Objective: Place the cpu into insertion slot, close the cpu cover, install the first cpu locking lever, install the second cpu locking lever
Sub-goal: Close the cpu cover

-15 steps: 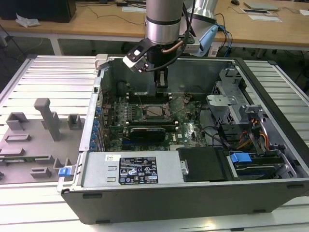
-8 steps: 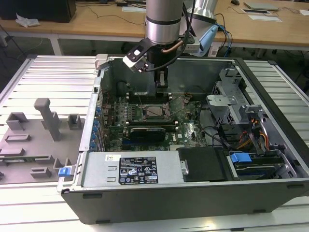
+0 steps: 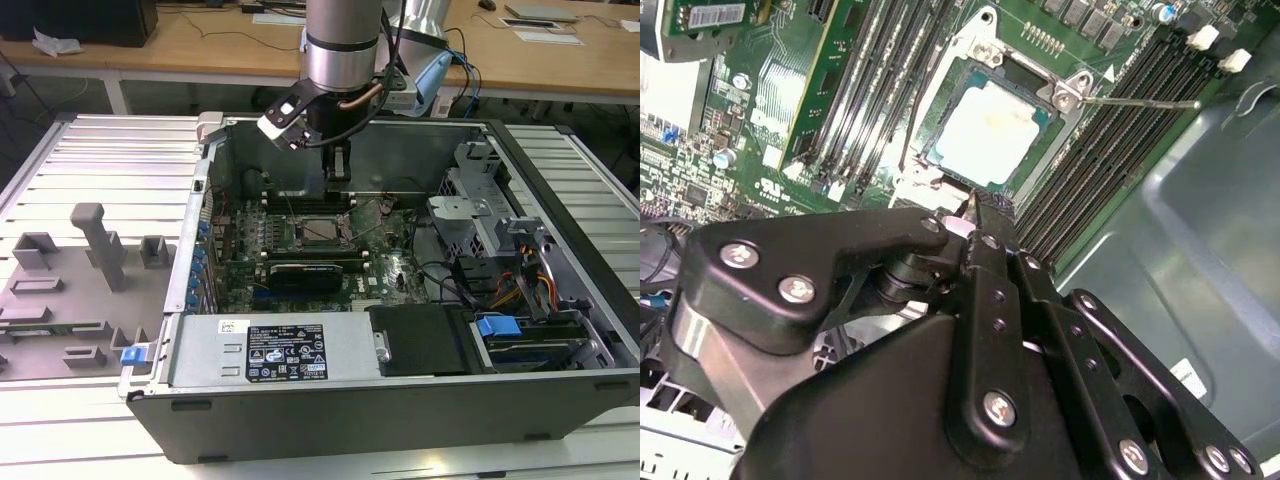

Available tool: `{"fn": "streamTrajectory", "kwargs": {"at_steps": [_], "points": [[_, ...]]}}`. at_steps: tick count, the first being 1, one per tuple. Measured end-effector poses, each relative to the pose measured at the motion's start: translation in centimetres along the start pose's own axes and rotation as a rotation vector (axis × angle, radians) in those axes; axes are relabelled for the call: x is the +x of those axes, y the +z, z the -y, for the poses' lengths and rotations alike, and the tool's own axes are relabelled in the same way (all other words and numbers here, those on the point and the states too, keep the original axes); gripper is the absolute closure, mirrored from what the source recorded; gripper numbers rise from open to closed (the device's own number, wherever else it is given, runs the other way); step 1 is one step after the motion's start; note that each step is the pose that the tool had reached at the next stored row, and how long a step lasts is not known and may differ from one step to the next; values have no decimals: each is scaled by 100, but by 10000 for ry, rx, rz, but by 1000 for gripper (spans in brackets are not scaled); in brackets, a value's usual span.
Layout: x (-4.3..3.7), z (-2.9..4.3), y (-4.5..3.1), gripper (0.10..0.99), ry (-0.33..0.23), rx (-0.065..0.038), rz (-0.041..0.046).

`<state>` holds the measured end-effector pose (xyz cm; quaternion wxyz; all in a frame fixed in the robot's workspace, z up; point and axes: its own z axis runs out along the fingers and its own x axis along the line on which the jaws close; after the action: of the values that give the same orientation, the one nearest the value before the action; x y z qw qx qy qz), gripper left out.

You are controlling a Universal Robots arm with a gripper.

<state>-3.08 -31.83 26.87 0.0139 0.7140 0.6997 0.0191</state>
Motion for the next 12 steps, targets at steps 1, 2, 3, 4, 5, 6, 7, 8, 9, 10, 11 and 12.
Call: {"fn": "streamTrajectory", "kwargs": {"at_steps": [1,2,3,4,5,6,7,8,9,10,11,12], "points": [[0,-7,0,980,0,0,0],[0,-18,1,980,0,-1,0],[1,-40,2,980,0,-1,-1],[1,-53,3,980,0,-1,-1],[1,-68,4,980,-1,-1,-2],[2,-95,5,980,0,-1,-1],[3,-114,6,980,0,-1,-1],[3,-127,6,980,0,-1,-1],[3,-148,7,980,0,-1,-1],[3,-161,8,980,0,-1,-1],[4,-176,9,980,-1,-1,-1],[4,-195,9,980,0,-1,-1]]}}
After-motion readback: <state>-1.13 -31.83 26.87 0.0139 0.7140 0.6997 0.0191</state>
